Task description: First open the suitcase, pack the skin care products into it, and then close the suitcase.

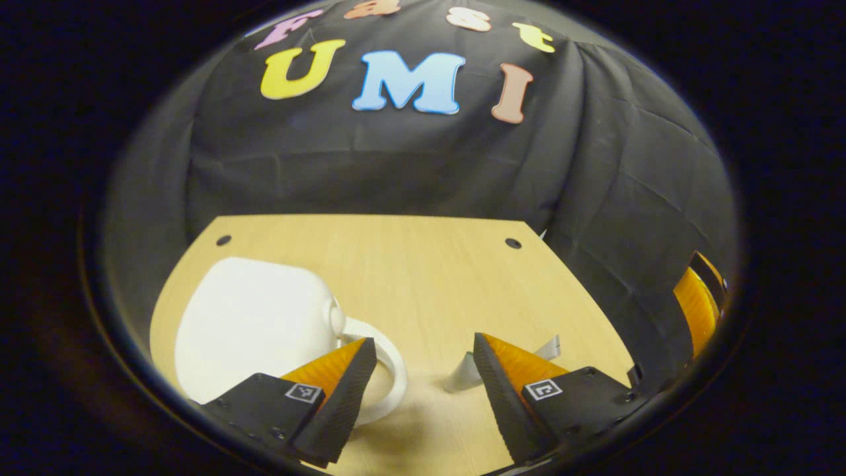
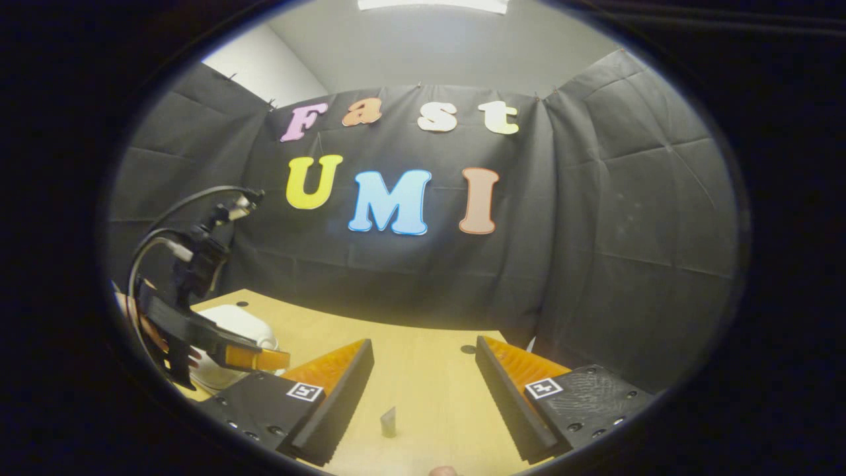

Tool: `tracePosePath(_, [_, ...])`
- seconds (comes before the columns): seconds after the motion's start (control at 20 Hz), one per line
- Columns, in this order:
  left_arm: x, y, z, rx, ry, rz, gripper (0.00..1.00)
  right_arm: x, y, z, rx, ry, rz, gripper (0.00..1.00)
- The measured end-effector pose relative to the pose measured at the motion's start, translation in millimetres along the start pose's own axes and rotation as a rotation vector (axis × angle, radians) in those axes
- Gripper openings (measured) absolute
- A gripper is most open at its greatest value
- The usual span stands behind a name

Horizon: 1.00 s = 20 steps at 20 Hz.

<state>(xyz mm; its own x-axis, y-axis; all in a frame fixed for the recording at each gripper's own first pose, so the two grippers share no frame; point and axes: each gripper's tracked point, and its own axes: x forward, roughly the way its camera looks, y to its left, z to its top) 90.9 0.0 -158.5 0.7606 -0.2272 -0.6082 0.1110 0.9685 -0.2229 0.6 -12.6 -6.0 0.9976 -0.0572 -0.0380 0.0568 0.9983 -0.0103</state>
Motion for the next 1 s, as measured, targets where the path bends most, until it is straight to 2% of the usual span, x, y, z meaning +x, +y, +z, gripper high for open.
tracePosePath(0.25, [40.3, 25.5, -29.1, -0.086, 0.216, 0.021, 0.94, 0.3, 5.0, 2.0, -0.008, 0.0, 0.005, 0.94])
tracePosePath(0.3, [44.1, 27.7, -34.3, -0.094, 0.255, 0.02, 0.89, 1.1, 6.6, 0.9, -0.007, 0.002, 0.01, 0.94])
tracePosePath(0.35, [48.0, 28.1, -37.2, -0.104, 0.282, 0.013, 0.9, 1.7, 7.4, 1.0, -0.009, 0.005, 0.011, 0.94])
tracePosePath(0.4, [52.9, 23.6, -45.5, -0.114, 0.305, 0.006, 0.81, 2.2, 7.8, 0.5, -0.011, 0.006, 0.009, 0.94])
tracePosePath(0.45, [56.5, 27.0, -50.0, -0.118, 0.34, 0.013, 0.78, 2.0, 8.8, 2.5, -0.012, 0.003, 0.008, 0.94])
tracePosePath(0.6, [61.7, 30.0, -63.6, -0.171, 0.417, 0.024, 0.63, -3.6, 6.0, 6.0, -0.001, -0.011, 0.005, 0.94])
tracePosePath(0.7, [62.8, 41.5, -66.5, -0.181, 0.437, 0.052, 0.38, -6.4, 1.8, 8.0, 0.014, -0.019, 0.004, 0.94])
tracePosePath(0.75, [62.0, 40.9, -65.6, -0.18, 0.438, 0.049, 0.31, -7.3, -0.3, 8.6, 0.017, -0.02, 0.006, 0.94])
tracePosePath(0.85, [57.1, 38.2, -59.5, -0.13, 0.431, 0.041, 0.24, -9.3, -4.8, 10.3, 0.014, -0.032, 0.012, 0.94])
tracePosePath(0.9, [54.4, 37.0, -54.8, -0.102, 0.422, 0.049, 0.17, -10.9, -5.5, 9.7, 0.011, -0.037, 0.022, 0.94])
tracePosePath(1.0, [39.6, 34.9, -38.5, -0.055, 0.396, 0.064, 0.19, -10.6, -3.6, 9.3, 0.011, -0.043, 0.059, 0.94])
